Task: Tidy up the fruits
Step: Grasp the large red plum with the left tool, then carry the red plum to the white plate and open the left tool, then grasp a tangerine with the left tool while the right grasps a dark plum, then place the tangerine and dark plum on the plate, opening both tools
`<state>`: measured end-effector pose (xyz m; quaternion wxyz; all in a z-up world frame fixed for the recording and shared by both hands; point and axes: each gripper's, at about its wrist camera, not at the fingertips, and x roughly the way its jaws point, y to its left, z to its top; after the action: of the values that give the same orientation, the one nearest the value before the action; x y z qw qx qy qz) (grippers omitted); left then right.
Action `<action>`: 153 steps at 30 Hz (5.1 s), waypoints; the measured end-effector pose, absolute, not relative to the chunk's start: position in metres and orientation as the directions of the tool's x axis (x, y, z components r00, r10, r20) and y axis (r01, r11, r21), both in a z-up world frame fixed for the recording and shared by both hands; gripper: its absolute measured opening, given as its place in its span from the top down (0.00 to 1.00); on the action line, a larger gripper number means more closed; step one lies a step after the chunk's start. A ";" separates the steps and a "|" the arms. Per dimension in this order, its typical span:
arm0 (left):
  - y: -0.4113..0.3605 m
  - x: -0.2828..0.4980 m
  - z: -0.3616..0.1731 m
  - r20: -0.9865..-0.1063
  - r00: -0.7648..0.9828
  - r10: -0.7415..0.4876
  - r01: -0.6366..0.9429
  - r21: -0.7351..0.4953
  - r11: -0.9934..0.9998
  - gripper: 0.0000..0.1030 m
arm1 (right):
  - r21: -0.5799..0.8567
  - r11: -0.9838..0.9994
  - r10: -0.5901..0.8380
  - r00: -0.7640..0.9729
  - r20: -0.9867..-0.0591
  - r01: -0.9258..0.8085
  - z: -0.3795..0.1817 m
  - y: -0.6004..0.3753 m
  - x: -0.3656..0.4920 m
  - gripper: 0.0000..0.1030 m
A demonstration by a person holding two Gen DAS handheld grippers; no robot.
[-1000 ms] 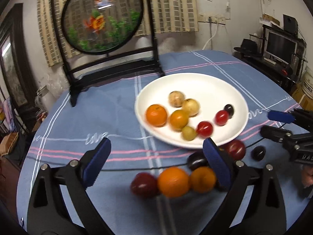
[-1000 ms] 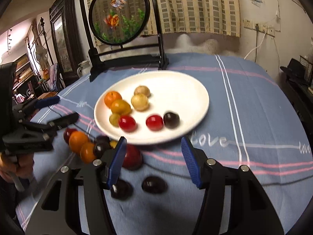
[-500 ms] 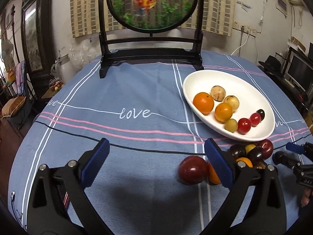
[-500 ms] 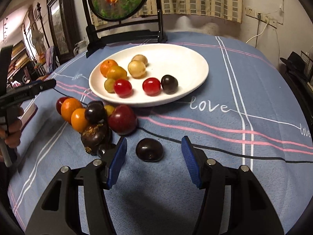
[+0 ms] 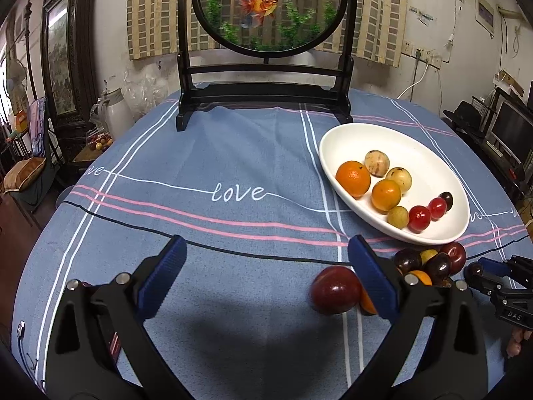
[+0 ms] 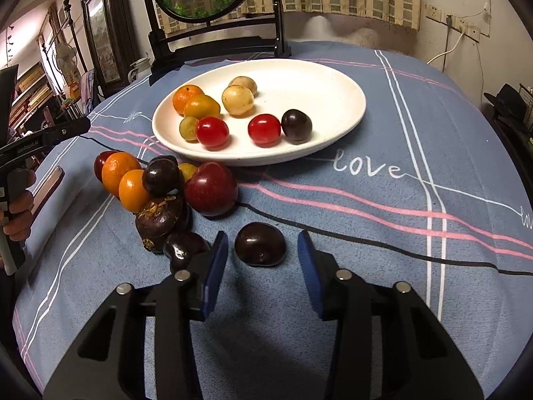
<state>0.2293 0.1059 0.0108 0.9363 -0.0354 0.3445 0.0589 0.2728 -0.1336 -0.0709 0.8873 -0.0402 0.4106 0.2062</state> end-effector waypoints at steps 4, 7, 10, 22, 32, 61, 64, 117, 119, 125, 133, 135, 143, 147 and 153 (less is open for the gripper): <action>0.110 0.229 0.012 -0.649 0.757 0.078 -0.136 -0.040 0.990 0.04 | 0.105 0.909 0.342 0.578 -0.741 -0.403 -0.070 -0.134 0.272 0.70; 0.112 0.227 0.013 -0.649 0.760 0.036 -0.084 -0.044 0.995 0.04 | 0.152 0.912 0.366 0.585 -0.724 -0.382 -0.065 -0.143 0.273 0.70; 0.106 0.223 0.014 -0.639 0.769 -0.008 0.009 -0.002 1.000 0.05 | 0.165 0.919 0.359 0.584 -0.728 -0.358 -0.066 -0.148 0.277 0.70; 0.076 0.214 -0.019 -0.723 0.675 -0.151 0.328 0.110 0.938 0.49 | 0.194 0.923 0.358 0.563 -0.745 -0.331 -0.070 -0.154 0.279 0.70; 0.072 0.230 -0.034 -0.752 0.635 -0.175 0.348 0.076 0.934 0.49 | 0.197 0.923 0.359 0.559 -0.747 -0.330 -0.071 -0.154 0.281 0.70; 0.067 0.231 -0.012 -0.699 0.685 -0.204 0.308 0.024 0.951 0.60 | 0.225 0.910 0.403 0.618 -0.676 -0.347 -0.047 -0.158 0.277 0.70; 0.063 0.234 0.005 -0.671 0.701 -0.242 0.309 -0.020 0.951 0.60 | 0.224 0.906 0.415 0.651 -0.635 -0.359 -0.034 -0.153 0.284 0.70; 0.070 0.230 -0.003 -0.646 0.762 -0.046 0.080 0.023 0.997 0.08 | -0.042 0.799 0.359 0.533 -0.766 -0.600 -0.076 -0.086 0.249 0.66; 0.071 0.229 -0.002 -0.642 0.766 -0.027 0.073 0.045 0.996 0.09 | -0.047 0.799 0.352 0.531 -0.771 -0.599 -0.076 -0.086 0.249 0.69; 0.060 0.220 -0.003 -0.653 0.744 -0.141 0.241 0.066 0.968 0.09 | 0.090 0.826 0.429 0.518 -0.740 -0.556 -0.062 -0.106 0.256 0.69; 0.049 0.227 -0.022 -0.709 0.674 -0.205 0.329 0.039 0.944 0.30 | 0.102 0.855 0.399 0.520 -0.755 -0.508 -0.068 -0.111 0.263 0.70; 0.051 0.231 -0.024 -0.718 0.661 -0.218 0.326 0.013 0.945 0.33 | 0.091 0.856 0.393 0.524 -0.756 -0.509 -0.068 -0.109 0.262 0.70; 0.049 0.238 -0.032 -0.731 0.618 -0.288 0.342 -0.080 0.936 0.46 | 0.092 0.860 0.390 0.531 -0.752 -0.501 -0.067 -0.110 0.263 0.70; 0.047 0.241 -0.035 -0.745 0.585 -0.321 0.359 -0.117 0.926 0.60 | 0.091 0.863 0.389 0.537 -0.749 -0.498 -0.066 -0.111 0.264 0.70; 0.049 0.236 -0.025 -0.725 0.615 -0.310 0.339 -0.111 0.934 0.61 | 0.109 0.870 0.400 0.558 -0.727 -0.480 -0.060 -0.119 0.266 0.70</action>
<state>0.2359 0.0492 -0.0249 0.8984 0.0184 0.3999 -0.1804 0.2664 -0.1193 -0.0599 0.8811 -0.0508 0.3983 0.2497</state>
